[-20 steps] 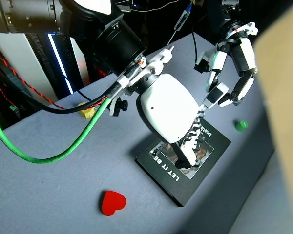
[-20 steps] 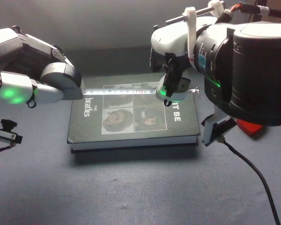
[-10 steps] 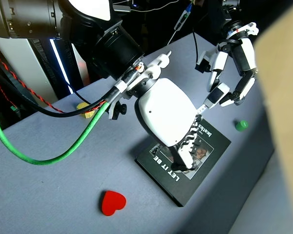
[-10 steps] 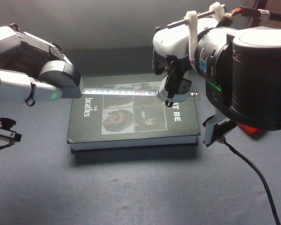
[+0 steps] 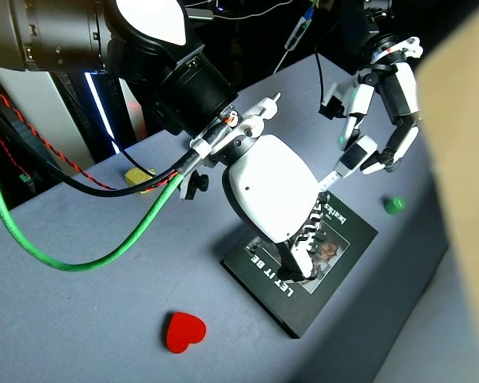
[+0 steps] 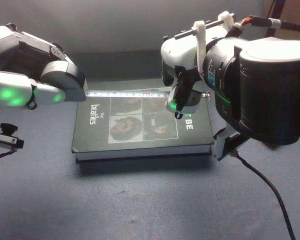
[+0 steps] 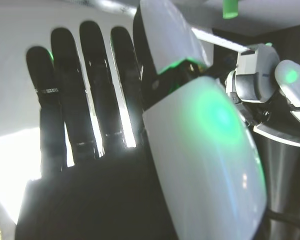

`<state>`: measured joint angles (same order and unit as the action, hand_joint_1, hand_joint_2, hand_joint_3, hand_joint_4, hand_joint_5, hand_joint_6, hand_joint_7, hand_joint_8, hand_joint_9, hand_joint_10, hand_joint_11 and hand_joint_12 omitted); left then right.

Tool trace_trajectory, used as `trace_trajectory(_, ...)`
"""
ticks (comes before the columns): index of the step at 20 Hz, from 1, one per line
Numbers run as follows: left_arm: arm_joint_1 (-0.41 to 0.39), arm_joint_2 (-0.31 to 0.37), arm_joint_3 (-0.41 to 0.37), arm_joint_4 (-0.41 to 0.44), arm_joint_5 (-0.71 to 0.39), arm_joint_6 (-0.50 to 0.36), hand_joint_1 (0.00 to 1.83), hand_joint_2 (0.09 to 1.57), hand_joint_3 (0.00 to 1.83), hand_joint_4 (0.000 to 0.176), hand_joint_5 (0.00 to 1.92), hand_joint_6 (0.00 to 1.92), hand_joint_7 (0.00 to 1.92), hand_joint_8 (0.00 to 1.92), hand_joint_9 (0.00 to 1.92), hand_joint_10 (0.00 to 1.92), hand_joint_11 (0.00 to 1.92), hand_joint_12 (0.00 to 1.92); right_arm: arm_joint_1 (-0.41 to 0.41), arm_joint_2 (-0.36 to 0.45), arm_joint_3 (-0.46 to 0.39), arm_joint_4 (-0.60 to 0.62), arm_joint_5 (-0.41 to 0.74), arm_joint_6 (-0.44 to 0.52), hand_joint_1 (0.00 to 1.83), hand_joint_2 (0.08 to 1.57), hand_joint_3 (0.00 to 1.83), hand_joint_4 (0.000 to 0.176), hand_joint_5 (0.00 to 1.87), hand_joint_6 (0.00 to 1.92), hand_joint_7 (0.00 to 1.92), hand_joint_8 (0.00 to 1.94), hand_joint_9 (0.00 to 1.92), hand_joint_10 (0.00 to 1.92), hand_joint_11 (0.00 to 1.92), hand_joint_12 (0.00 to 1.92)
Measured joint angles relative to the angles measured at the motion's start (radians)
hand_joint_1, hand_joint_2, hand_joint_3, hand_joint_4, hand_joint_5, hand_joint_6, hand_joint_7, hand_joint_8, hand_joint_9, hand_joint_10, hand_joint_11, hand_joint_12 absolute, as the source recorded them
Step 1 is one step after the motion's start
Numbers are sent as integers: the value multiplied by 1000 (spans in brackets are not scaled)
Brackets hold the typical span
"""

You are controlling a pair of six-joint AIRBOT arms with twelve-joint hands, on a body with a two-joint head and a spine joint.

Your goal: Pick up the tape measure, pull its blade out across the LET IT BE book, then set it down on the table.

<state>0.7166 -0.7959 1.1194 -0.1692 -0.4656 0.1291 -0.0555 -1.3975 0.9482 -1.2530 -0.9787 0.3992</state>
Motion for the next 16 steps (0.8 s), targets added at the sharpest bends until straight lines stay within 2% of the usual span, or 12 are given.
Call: trace_trajectory(16, -2, 0, -1, -23, 0, 0, 1379, 1109, 0, 0, 977, 749, 978, 999, 915, 1290, 866, 1116, 0, -1, 0, -6, 0, 13, 974, 1164, 0, 0, 723, 9, 850, 17, 804, 29, 401, 1083)
